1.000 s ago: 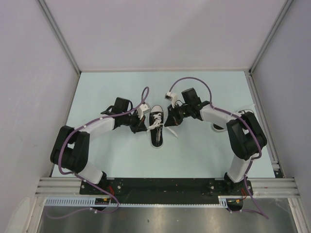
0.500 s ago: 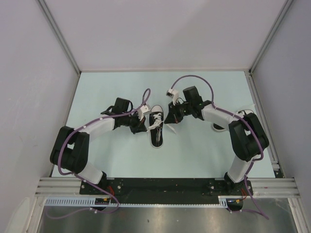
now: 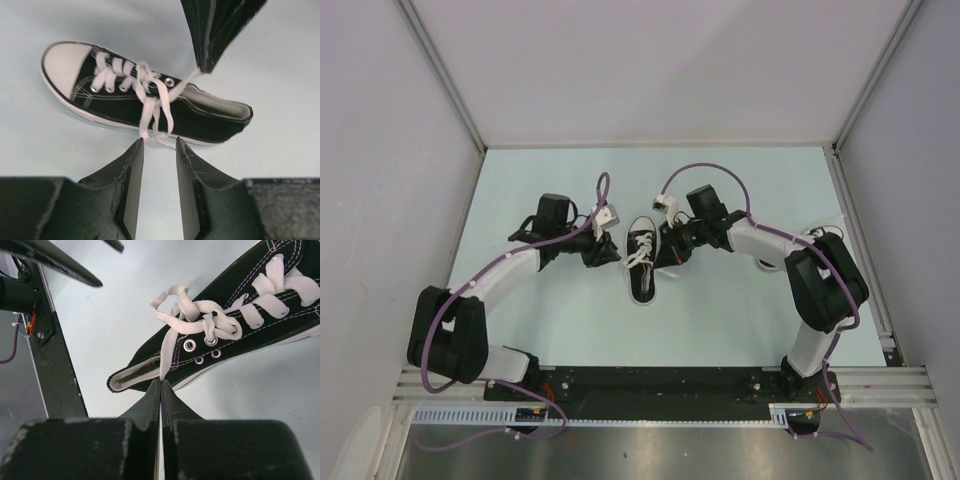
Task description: Tie the shoes
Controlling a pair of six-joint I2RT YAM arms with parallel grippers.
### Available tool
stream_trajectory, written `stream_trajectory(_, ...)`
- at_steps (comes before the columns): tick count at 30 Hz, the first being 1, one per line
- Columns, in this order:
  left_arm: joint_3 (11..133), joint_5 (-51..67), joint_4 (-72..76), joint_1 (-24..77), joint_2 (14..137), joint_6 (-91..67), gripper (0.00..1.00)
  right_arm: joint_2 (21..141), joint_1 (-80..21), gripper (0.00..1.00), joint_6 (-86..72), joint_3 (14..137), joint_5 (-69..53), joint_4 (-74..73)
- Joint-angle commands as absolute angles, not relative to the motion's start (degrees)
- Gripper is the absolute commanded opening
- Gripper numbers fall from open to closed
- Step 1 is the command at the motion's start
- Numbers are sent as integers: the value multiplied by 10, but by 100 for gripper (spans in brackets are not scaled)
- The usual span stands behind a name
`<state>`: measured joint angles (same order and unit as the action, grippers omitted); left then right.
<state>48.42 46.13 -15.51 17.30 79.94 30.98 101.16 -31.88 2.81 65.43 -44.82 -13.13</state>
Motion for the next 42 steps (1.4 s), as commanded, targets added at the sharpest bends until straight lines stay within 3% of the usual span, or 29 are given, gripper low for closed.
stream_trajectory(1, 512, 474, -64, 167, 790, 248, 36, 1022, -320, 0, 36, 657, -458, -134)
stream_trajectory(16, 612, 423, -68, 237, 952, 216, 37, 1029, -305, 0, 34, 656, -461, -134)
stream_trajectory(42, 647, 409, -61, 243, 992, 190, 34, 1033, -302, 0, 36, 657, -471, -125)
